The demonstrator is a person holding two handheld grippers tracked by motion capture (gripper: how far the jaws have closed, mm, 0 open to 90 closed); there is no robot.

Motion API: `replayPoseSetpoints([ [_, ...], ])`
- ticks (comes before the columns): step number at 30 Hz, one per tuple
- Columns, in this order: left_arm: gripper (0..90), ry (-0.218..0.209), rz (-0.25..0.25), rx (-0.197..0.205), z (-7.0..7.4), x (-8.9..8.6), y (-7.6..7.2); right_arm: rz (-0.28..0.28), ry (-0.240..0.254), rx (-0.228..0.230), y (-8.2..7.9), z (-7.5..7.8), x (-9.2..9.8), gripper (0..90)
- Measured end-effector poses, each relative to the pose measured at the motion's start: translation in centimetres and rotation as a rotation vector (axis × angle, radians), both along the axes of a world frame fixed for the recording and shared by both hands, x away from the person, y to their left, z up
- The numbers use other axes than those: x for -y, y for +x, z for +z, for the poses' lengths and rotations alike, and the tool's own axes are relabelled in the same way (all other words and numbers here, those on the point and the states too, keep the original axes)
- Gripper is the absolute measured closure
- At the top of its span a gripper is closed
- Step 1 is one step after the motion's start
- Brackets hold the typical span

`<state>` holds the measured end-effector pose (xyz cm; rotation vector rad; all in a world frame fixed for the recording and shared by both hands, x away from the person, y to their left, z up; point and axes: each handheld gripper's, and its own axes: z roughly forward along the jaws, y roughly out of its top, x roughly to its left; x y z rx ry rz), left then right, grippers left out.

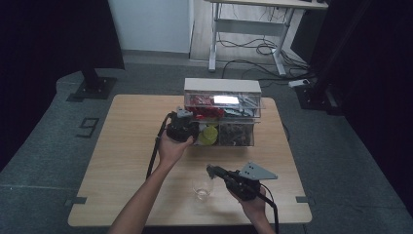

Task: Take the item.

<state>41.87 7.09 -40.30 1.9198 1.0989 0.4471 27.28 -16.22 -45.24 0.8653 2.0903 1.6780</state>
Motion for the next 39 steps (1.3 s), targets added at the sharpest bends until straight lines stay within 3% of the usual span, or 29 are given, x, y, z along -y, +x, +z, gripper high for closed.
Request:
replayPoseSetpoints([
  [20,87.9,0.001,0.003,-0.001,0.1,0.0,-0.1,0.056,-0.012,-0.013,-1.3,-0.5,-1.4,88.7],
  [39,87.7,-0.003,0.002,0.001,0.0,0.1,-0.1,0.077,-0.051,-0.031,-1.3,-1.5,-2.5,87.8],
])
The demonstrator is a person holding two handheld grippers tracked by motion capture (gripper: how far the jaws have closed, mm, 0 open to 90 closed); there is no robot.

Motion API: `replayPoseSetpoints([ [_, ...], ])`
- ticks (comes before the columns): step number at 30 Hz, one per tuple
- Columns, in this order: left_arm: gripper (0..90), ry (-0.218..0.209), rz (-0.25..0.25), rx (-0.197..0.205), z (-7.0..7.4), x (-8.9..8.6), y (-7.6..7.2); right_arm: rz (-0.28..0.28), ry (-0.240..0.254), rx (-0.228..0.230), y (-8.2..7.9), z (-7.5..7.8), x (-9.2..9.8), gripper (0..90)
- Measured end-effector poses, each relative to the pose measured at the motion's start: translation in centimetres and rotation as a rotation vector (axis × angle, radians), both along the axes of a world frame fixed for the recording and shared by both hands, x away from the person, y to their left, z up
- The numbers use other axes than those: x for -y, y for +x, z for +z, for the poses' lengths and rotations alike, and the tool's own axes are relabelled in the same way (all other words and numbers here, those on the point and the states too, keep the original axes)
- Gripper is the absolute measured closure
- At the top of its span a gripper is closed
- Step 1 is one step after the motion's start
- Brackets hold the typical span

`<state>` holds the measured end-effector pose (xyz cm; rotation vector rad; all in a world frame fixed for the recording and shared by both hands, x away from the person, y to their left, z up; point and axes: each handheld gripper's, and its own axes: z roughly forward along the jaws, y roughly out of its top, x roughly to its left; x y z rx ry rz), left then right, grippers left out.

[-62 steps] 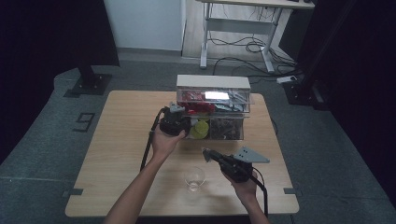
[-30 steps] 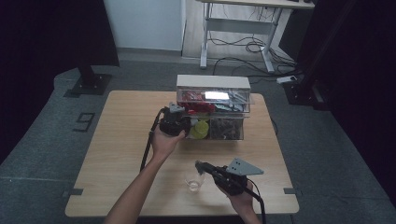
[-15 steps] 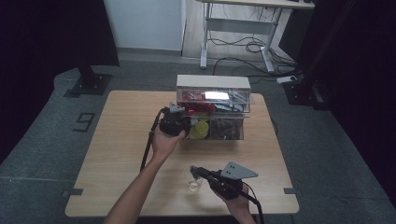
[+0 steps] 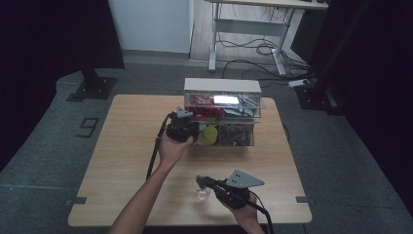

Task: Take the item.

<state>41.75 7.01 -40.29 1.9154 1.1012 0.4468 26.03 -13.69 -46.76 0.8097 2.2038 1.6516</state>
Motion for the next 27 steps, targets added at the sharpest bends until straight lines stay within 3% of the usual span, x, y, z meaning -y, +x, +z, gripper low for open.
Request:
replayPoseSetpoints([
  [3,87.8,-0.003,0.001,0.001,-0.01,0.00,0.01,0.002,-0.002,-0.007,0.12,-0.27,0.02,85.5],
  [5,87.7,-0.003,0.001,0.000,-0.05,-0.01,0.01,0.002,-0.004,-0.006,0.16,-0.36,0.01,78.5],
  [10,87.6,-0.004,0.001,0.000,-0.10,0.03,0.00,-0.015,-0.030,0.047,-0.18,-0.30,-0.19,70.4],
  [27,87.7,-0.011,-0.001,-0.005,-0.08,-0.19,-0.06,-0.052,-0.013,0.070,-0.19,0.18,0.69,67.3],
])
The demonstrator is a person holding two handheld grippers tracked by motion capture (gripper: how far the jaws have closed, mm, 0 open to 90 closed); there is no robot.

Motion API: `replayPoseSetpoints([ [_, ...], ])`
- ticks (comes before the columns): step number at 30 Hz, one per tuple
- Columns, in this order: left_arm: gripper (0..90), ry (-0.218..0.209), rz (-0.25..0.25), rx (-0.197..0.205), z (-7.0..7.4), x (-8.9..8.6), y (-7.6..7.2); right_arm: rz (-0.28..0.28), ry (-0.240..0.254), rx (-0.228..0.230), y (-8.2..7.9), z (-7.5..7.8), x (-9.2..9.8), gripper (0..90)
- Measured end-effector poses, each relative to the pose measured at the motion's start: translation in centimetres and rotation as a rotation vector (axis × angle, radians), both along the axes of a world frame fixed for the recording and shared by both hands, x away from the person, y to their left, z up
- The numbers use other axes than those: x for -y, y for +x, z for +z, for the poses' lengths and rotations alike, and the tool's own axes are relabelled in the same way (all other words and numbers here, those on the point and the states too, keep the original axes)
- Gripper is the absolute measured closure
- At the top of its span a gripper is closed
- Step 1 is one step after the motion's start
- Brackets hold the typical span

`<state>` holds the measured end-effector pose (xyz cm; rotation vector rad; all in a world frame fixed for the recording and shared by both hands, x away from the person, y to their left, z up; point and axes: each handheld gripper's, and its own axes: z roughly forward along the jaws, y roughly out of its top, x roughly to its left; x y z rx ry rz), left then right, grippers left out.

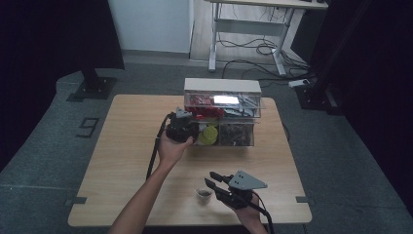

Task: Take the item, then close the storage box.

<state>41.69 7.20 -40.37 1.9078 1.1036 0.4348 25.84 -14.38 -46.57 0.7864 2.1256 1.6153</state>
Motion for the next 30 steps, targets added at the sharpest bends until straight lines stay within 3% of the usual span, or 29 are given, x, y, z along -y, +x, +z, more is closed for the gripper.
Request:
replayPoseSetpoints([
  [30,87.3,0.002,-0.010,-0.017,-1.7,-0.1,-0.8,-0.075,0.024,-0.005,0.4,0.2,2.7,67.3],
])
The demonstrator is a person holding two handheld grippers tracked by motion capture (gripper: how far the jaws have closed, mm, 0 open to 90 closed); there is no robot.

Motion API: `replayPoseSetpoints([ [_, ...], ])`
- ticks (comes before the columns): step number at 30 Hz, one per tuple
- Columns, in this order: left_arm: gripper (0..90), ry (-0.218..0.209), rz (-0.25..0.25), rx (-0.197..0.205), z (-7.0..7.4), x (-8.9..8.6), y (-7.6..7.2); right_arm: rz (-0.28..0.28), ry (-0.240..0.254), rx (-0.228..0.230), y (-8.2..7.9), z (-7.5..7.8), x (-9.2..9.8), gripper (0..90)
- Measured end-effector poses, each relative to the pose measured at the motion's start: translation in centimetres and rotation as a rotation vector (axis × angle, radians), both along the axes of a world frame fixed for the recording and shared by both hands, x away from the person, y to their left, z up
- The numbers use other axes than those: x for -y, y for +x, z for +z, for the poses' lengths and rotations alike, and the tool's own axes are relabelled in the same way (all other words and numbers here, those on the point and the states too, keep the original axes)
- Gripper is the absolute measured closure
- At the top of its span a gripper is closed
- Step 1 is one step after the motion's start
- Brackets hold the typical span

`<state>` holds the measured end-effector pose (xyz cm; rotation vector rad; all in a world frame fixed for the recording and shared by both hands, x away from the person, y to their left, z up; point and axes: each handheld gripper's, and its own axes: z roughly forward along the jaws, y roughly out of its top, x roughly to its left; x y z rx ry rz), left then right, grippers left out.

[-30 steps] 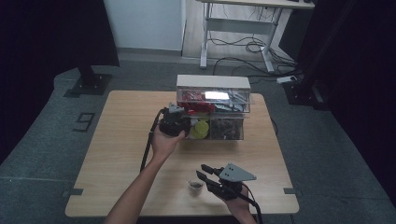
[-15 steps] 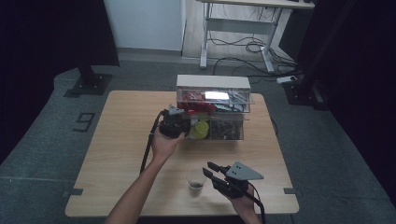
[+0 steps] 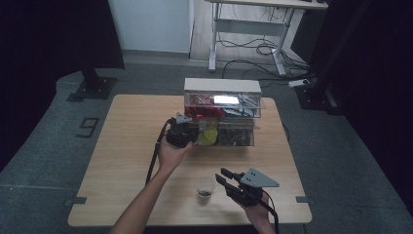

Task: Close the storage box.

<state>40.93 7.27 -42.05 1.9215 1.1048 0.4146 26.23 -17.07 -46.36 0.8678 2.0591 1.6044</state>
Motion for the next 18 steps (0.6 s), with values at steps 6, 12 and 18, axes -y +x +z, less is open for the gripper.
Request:
replayPoseSetpoints([
  [6,87.2,-0.003,-0.005,-0.007,-0.4,-0.1,-0.1,-0.015,0.000,-0.007,0.2,-0.2,0.4,67.4],
  [12,87.6,-0.002,-0.001,-0.021,-1.2,-0.5,-0.3,-0.021,-0.002,-0.008,0.4,-0.3,0.5,67.4],
  [18,88.5,-0.006,0.002,-0.031,-2.1,-0.4,-0.5,-0.024,-0.004,-0.015,0.5,-0.5,0.7,67.4],
])
